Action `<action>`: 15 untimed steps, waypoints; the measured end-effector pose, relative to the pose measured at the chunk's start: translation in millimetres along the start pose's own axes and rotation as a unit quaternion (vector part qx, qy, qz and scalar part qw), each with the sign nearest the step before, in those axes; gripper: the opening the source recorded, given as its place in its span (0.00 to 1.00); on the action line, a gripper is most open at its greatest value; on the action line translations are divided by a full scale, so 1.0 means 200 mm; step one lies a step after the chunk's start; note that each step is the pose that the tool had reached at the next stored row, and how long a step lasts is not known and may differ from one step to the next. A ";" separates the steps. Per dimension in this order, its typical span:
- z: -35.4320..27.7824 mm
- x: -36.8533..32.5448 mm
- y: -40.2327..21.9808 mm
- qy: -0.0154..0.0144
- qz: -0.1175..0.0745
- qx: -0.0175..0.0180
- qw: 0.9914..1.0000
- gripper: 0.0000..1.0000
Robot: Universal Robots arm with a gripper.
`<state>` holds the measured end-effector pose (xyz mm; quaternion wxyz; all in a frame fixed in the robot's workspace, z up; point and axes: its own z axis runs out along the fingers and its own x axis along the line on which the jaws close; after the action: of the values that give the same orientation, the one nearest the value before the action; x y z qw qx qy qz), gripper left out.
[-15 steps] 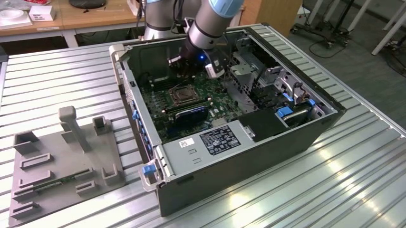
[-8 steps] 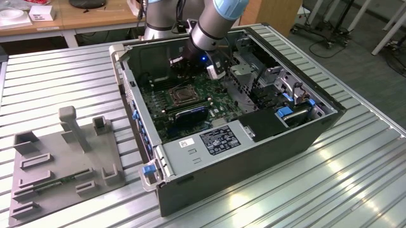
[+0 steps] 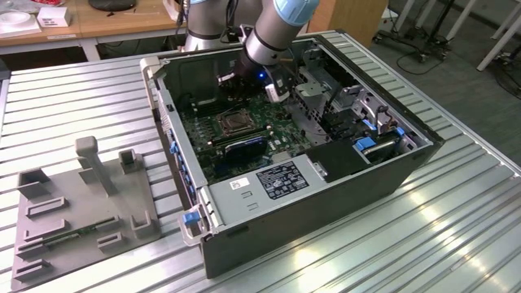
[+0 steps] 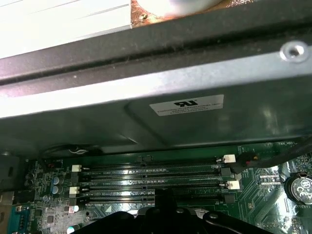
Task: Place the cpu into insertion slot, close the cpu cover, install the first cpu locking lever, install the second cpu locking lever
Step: 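Install the first cpu locking lever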
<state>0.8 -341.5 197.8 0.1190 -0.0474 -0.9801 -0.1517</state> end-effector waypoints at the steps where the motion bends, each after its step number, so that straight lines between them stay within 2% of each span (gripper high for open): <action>1: 0.001 -0.001 0.000 0.000 0.000 0.000 1.000 0.11; 15: 0.025 -0.023 -0.009 0.000 0.000 0.001 1.000 0.11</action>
<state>3.9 -341.9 191.5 0.1190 -0.0475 -0.9802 -0.1509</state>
